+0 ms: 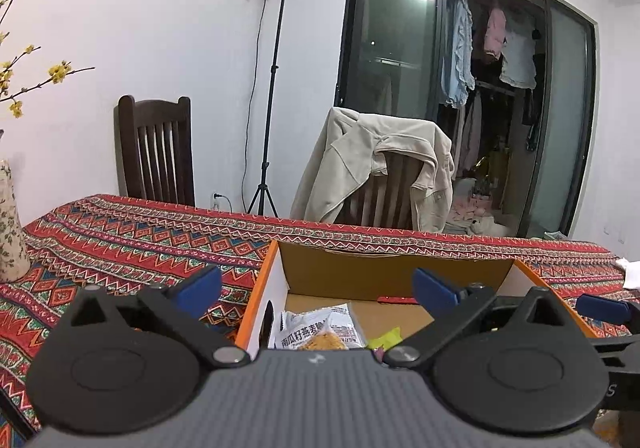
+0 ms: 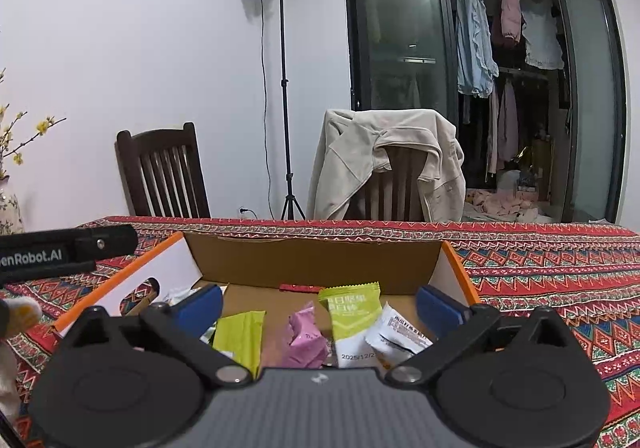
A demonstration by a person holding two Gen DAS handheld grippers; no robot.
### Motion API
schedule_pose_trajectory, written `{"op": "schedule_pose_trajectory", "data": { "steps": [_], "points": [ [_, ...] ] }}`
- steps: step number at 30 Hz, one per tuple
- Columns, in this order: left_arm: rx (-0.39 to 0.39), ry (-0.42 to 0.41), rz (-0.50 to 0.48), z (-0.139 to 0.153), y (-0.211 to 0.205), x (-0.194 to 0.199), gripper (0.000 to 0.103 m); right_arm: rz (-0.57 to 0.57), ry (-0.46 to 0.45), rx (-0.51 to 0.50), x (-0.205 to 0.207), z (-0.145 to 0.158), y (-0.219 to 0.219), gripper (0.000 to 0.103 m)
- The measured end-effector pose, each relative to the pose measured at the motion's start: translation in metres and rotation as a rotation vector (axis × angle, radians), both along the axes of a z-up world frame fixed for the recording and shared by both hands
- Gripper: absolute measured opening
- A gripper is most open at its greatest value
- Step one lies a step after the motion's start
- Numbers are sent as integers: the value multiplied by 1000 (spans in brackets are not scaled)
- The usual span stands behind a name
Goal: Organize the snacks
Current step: 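Open both tools to drop the pink packets into the box, then move both tools back toward the remaining snacks beside the box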
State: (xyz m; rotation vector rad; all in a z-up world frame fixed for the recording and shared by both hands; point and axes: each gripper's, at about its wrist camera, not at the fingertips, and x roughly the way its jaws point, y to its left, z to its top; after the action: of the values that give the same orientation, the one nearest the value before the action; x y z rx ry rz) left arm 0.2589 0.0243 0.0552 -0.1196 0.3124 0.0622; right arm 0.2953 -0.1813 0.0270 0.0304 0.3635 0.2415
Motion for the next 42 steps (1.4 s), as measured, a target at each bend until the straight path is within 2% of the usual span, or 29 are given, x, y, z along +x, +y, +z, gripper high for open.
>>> {"op": "schedule_pose_trajectory", "data": {
  "steps": [6, 10, 14, 19, 25, 29, 36, 42],
  "points": [
    [5, -3, 6, 20, -4, -16, 103, -26, 10, -5, -13, 18, -6, 103],
    [-14, -8, 2, 39, -4, -33, 103, -43, -16, -5, -30, 37, -13, 103],
    [-14, -25, -11, 56, -2, -50, 103, -26, -30, -19, -48, 48, -21, 103],
    [3, -4, -26, 59, -1, -66, 103, 12, -15, -53, -70, 49, -27, 103],
    [31, 46, -41, 45, 3, -87, 103, 66, 31, -81, -91, 36, -24, 103],
    [45, 94, -43, 26, 10, -101, 103, 111, 106, -67, -99, 19, -21, 103],
    [33, 148, -34, -15, 29, -119, 103, 136, 195, -119, -105, -15, -11, 103],
    [20, 161, 0, -40, 39, -116, 103, 149, 257, -112, -87, -28, 1, 85]
  ]
}}
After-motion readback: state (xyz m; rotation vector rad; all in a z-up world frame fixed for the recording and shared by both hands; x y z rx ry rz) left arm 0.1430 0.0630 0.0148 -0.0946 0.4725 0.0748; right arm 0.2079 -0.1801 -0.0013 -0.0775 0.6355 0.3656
